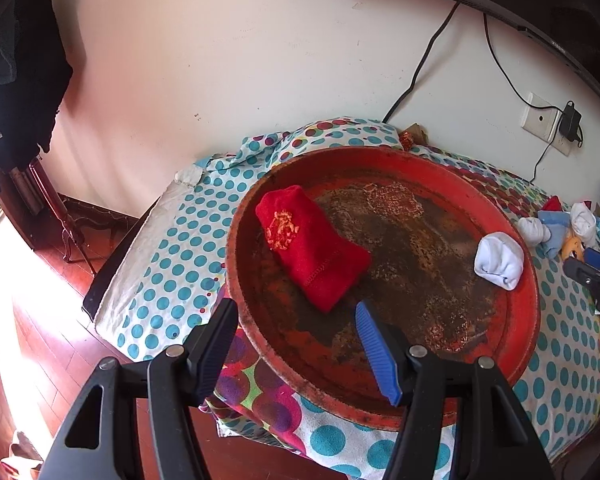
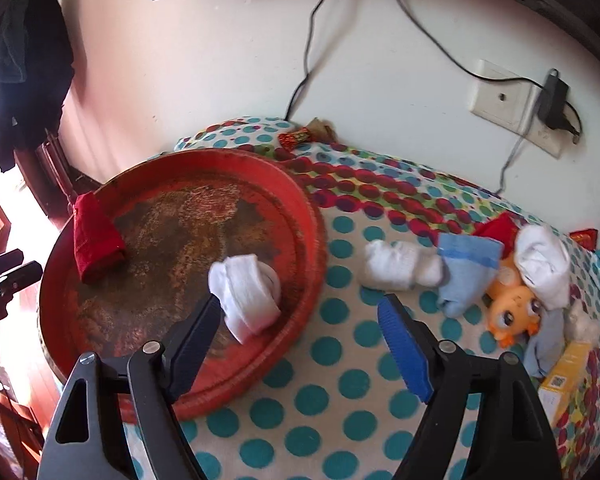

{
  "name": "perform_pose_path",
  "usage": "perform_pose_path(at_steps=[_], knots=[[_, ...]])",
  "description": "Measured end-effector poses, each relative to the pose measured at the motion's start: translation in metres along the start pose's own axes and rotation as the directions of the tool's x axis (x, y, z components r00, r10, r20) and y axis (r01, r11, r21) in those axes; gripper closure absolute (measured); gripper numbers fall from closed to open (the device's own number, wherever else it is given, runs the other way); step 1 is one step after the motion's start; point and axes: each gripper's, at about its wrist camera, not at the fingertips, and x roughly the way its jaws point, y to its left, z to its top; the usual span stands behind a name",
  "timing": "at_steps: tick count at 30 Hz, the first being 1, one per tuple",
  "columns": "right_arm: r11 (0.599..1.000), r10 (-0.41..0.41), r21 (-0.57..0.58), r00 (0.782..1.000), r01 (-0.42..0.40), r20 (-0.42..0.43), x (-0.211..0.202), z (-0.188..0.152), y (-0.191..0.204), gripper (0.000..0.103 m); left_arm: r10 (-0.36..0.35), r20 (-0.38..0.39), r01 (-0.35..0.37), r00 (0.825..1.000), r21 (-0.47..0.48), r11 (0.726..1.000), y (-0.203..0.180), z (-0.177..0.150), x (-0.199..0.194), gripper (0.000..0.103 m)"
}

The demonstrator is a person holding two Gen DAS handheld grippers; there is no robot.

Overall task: Organize objects
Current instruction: 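Carry the white sock with the right gripper and release it into the red tray, then grasp the yellow medicine box with the right gripper while the left gripper grasps a white sock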

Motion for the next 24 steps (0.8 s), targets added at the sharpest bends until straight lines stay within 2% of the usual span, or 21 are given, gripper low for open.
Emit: perform_pose_path(at_steps=[3,6,11,13,19,24], knots=[[0.994,-0.061,0.094,0.998,0.061,0.002,-0.022,-0.017,-0.044,0.022,-0.012,0.002,0.012,1.0,0.029,1.0,-0.011,-0.001,0.001,0.04],[0.969,-0.144,0.202,0.99,0.143,-0.013,-0.041,-0.038,-0.098,0.017,-0.053,-0.009,0.053,0.999,0.055,0.997,-0.027,-0.002,0.001,0.04],[0.924,-0.242,0.283,0.967,0.256,-0.086,-0.044,-0.074,-0.163,0.014,-0.079,-0.006,0.079,0.997,0.142,0.987,-0.062,-0.004,-0.004,0.04],[0.913,-0.238,0.313,0.965,0.262,-0.115,-0.039,-0.085,-0.18,0.013,-0.104,-0.009,0.104,0.995,0.163,0.981,-0.077,-0.005,-0.007,0.04],[0.866,-0.113,0.476,0.988,0.15,-0.105,-0.021,-0.096,-0.205,0.012,-0.151,-0.026,0.152,0.988,0.279,0.948,-0.141,0.009,-0.015,0.04],[0.807,-0.117,0.571,0.989,0.15,-0.095,-0.007,-0.091,-0.209,0.008,-0.202,-0.034,0.199,0.979,0.378,0.904,-0.207,0.03,-0.011,0.04]])
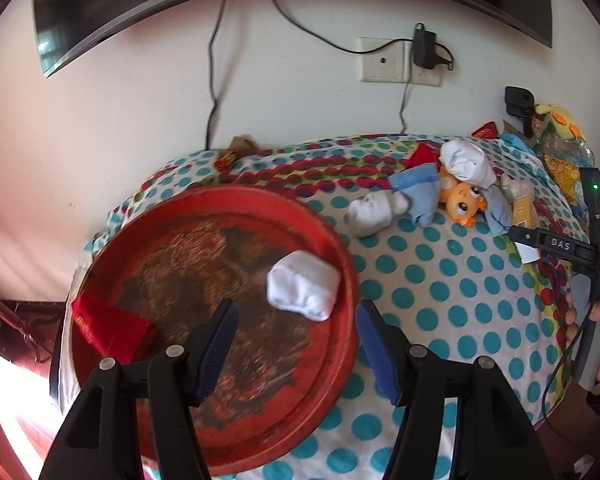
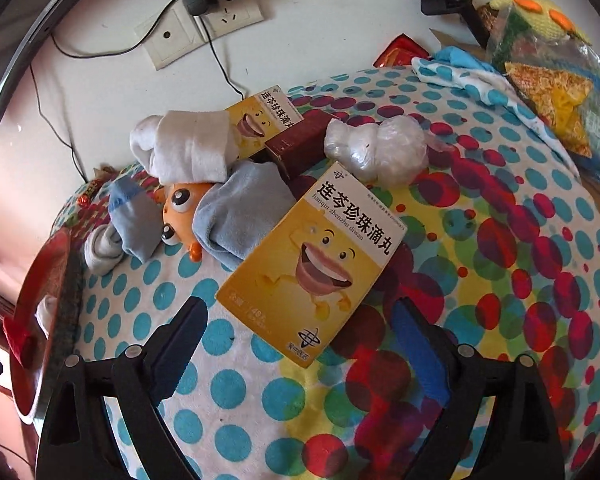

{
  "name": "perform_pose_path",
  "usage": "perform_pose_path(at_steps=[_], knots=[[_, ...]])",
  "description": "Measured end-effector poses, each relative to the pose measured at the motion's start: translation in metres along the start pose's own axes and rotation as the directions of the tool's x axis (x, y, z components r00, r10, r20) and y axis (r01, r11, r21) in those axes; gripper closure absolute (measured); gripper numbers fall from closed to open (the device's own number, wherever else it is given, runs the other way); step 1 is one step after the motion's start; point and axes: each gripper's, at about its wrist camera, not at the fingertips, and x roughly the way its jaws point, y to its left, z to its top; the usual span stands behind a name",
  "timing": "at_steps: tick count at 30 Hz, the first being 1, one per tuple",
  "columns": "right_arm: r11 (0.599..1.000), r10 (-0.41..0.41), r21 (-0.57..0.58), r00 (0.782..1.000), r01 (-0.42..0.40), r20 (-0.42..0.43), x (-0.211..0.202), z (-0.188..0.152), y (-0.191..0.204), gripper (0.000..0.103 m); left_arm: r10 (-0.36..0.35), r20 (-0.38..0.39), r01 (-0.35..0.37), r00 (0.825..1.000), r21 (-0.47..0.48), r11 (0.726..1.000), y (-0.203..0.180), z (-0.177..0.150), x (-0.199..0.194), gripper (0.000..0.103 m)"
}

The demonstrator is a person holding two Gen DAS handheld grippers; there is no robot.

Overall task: Organize objects
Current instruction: 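Grasp the yellow medicine box with the right gripper while the left gripper grasps a white sock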

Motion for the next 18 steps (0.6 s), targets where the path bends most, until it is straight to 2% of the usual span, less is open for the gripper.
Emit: perform_pose_path(at_steps=[3,4,5,6,10,14,17,18], knots=[[0.999,-0.02,0.036,1.0,0.019,0.016,0.006,0.008,0.003,0.008,-0.041,-0.011,0.041,0.999,0.056,0.998,-0.025,0.025,0.02,0.04],[0.999,-0.019,0.034,0.999,0.018,0.027,0.006,0.011,0.002,0.013,-0.057,-0.024,0.058,0.998,0.068,0.996,-0.032,0.032,0.028,0.04],[1.0,-0.022,0.017,0.999,0.022,0.031,0.007,0.016,0.002,0.034,-0.059,-0.044,0.063,0.997,0.078,0.995,-0.038,0.039,0.038,0.04],[1.0,-0.027,-0.001,0.999,0.027,0.029,0.008,0.02,0.002,0.045,-0.065,-0.06,0.07,0.996,0.088,0.994,-0.044,0.045,0.047,0.04],[0.991,-0.092,-0.086,0.993,0.099,0.077,0.007,0.034,-0.008,0.048,-0.062,-0.118,0.076,0.991,0.12,0.99,-0.058,0.061,0.082,0.04],[0.962,-0.183,-0.183,0.976,0.203,0.122,0.013,0.041,-0.021,0.049,-0.06,-0.168,0.086,0.984,0.15,0.985,-0.066,0.072,0.113,0.04],[0.974,-0.159,-0.153,0.985,0.167,0.065,0.022,0.046,-0.033,0.055,-0.014,-0.188,0.05,0.982,0.19,0.98,-0.07,0.078,0.131,0.04],[0.975,-0.155,-0.152,0.985,0.164,0.071,0.021,0.047,-0.033,0.055,-0.002,-0.192,0.041,0.981,0.204,0.978,-0.072,0.079,0.136,0.04]])
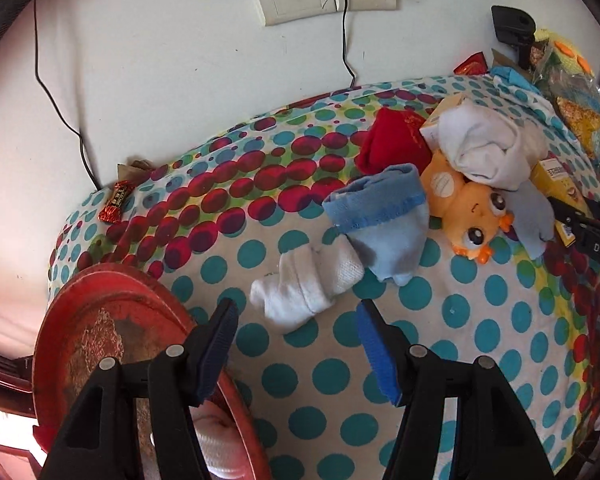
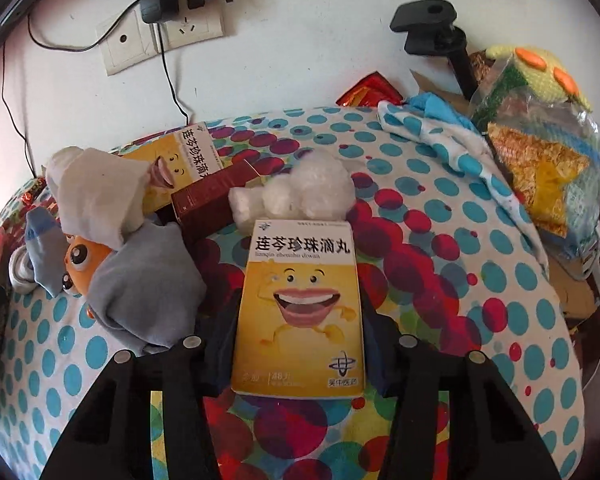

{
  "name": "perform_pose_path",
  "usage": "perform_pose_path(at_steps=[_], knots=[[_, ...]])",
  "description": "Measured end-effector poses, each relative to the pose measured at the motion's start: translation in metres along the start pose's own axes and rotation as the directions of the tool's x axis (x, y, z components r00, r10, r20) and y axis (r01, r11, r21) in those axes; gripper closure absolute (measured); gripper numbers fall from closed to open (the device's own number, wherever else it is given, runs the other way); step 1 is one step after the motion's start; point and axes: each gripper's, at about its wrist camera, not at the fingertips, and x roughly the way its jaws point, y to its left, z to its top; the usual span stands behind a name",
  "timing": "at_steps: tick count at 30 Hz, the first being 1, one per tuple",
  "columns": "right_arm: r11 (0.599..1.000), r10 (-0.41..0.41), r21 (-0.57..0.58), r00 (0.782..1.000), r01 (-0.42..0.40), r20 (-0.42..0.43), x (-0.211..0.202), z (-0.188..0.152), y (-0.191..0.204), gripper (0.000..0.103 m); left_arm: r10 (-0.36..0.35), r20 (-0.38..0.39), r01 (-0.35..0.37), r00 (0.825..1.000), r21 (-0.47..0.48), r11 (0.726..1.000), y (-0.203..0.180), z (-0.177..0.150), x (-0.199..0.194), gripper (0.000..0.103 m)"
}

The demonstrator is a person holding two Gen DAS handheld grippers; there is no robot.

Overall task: Organize objects
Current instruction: 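Grasp the yellow medicine box with the right gripper while the left gripper grasps a white sock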

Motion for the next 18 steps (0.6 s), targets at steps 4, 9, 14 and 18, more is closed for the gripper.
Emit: perform_pose_path(at_steps=[4,9,14,18], knots=[[0.998,-0.028,-0.05,1.0,0.028,-0.011,0.002,-0.001,0.012,0.054,0.02,-0.029,-0.02,0.999,0.018,1.0,-0.001,0.009,0.02,0.04],[0.998,-0.031,-0.062,0.999,0.03,-0.012,0.003,-0.001,0.017,0.054,0.013,-0.048,-0.013,0.999,0.001,1.0,-0.002,0.01,0.038,0.04],[0.998,-0.031,-0.059,0.999,0.03,-0.012,0.004,0.0,0.017,0.054,-0.028,-0.024,0.026,0.999,-0.078,0.997,0.003,0.006,0.032,0.061],[0.998,-0.031,-0.061,0.999,0.03,-0.011,0.004,0.0,0.016,0.054,-0.068,-0.021,0.066,0.997,-0.105,0.992,0.003,0.002,0.022,0.064]])
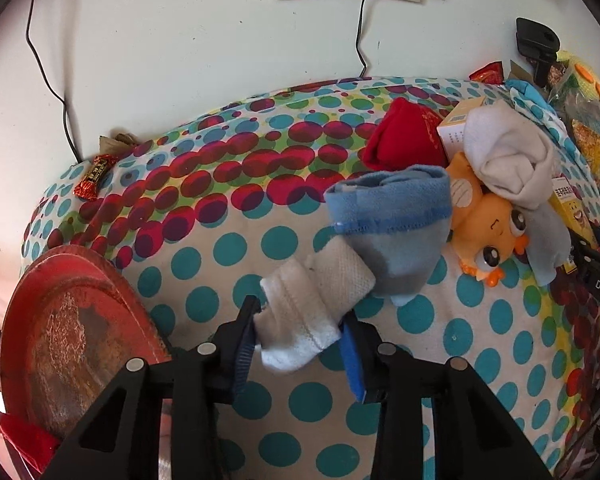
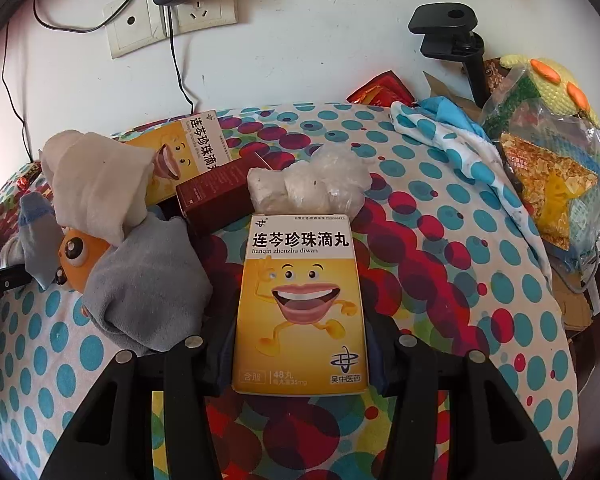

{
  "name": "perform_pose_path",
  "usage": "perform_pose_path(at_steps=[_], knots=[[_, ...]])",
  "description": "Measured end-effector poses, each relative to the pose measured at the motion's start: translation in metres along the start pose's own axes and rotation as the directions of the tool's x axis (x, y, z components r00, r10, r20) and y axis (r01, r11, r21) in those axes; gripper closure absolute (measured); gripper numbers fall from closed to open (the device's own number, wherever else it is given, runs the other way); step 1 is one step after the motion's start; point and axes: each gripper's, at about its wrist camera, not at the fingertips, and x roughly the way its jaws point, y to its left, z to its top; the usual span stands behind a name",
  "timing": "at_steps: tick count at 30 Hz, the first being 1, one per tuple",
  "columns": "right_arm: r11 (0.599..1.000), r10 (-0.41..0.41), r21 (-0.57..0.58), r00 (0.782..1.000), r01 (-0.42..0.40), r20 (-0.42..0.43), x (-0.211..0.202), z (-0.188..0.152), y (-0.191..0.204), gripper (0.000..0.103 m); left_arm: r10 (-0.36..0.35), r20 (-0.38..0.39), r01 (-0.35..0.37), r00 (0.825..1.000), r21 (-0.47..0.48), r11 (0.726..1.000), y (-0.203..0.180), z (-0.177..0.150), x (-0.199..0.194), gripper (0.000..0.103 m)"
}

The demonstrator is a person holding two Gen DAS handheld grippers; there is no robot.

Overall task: Organize objects
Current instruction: 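Grasp the yellow medicine box with the right gripper while the left gripper grasps a white sock, then move the white sock with the left gripper and release it into the red tray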

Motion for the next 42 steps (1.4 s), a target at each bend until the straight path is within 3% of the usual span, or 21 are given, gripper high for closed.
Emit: perform_pose_path(at_steps=[4,12,22,36,42], knots=[[1.0,-0.004,-0.002,1.0,0.004,-0.001,0.0,0.0,0.002,0.054,-0.034,0.025,0.034,0.999,-0.013,0.999,-0.001,-0.007,-0.017,0.064],[1.0,-0.011,-0.002,1.0,0.011,-0.002,-0.001,0.001,0.004,0.054,0.0,0.072,0.004,0.997,-0.056,0.998,0.011,-0.021,-0.055,0.064],[1.0,-0.016,0.0,1.0,0.016,-0.002,0.0,0.001,0.004,0.055,0.107,0.068,-0.094,0.992,-0.168,0.981,0.081,-0.047,-0.082,0.064],[1.0,-0.021,0.0,1.0,0.021,-0.001,0.0,0.001,0.005,0.055,0.207,-0.025,-0.2,0.978,-0.376,0.905,0.207,-0.091,-0.061,0.064],[1.0,-0.024,0.0,1.0,0.024,-0.001,-0.001,0.0,0.007,0.055,0.19,-0.029,-0.18,0.981,-0.473,0.862,0.256,-0.101,-0.053,0.062]])
